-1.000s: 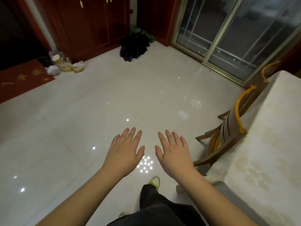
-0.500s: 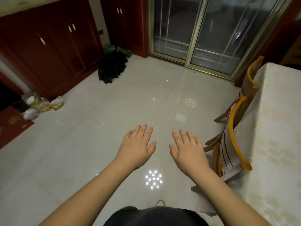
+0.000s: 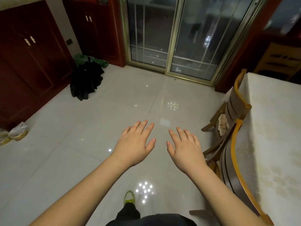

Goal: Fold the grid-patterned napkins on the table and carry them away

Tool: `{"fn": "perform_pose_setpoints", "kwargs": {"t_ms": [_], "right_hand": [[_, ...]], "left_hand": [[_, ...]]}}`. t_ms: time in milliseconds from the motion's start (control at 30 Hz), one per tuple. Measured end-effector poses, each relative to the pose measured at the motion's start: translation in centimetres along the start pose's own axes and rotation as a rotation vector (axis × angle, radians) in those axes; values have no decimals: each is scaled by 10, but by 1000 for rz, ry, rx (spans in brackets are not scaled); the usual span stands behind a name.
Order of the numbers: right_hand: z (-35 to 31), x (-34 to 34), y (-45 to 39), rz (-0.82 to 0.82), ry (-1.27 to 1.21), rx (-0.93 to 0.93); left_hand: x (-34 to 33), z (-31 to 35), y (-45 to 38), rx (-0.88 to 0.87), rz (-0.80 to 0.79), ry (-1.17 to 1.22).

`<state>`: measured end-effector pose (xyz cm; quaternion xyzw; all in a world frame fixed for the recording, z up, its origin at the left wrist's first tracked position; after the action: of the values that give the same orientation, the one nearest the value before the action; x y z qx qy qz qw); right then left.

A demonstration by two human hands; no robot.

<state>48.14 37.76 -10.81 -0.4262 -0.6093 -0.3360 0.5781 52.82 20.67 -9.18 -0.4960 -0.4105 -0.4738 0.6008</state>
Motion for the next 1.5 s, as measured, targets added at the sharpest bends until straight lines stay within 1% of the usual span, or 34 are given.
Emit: {"fn": "perform_pose_setpoints", "kwargs": {"t_ms": [100, 200, 367, 533, 733, 900, 1133, 1333, 1500], "right_hand": [[-9, 3, -47, 36, 26, -35], [-10, 9, -87, 61, 33, -83], [13, 28, -137, 85, 49, -197], [66, 44, -190, 114, 79, -298], [145, 47, -249, 147, 67, -394], [206, 47, -293, 122, 24, -451], [268, 45, -348, 101, 18, -503], [305, 35, -405, 87, 24, -545], [324, 22, -476, 99, 37, -570]], "left_hand": [[6, -24, -51, -78, 26, 7], [8, -38, -97, -143, 9, 4], [6, -41, -175, -262, 1, -14], [2, -12, -262, -388, 39, -4], [-30, 48, -360, -472, 4, 22], [-51, 89, -427, -480, -48, 13], [-78, 127, -501, -502, -72, 33], [-111, 137, -569, -530, -130, 87], [-143, 124, -644, -548, -155, 97]]}}
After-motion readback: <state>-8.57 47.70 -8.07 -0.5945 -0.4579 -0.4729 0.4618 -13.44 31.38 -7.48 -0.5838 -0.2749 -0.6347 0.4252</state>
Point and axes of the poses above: each hand's wrist, its own y-axis away from the middle knuckle, its own x-axis out of the back of the hand, z = x × y, the point moved 3 cm from there along -y, towards the middle knuckle, and after that the axes turned 14 degrees about z, right-handed, at the moved point
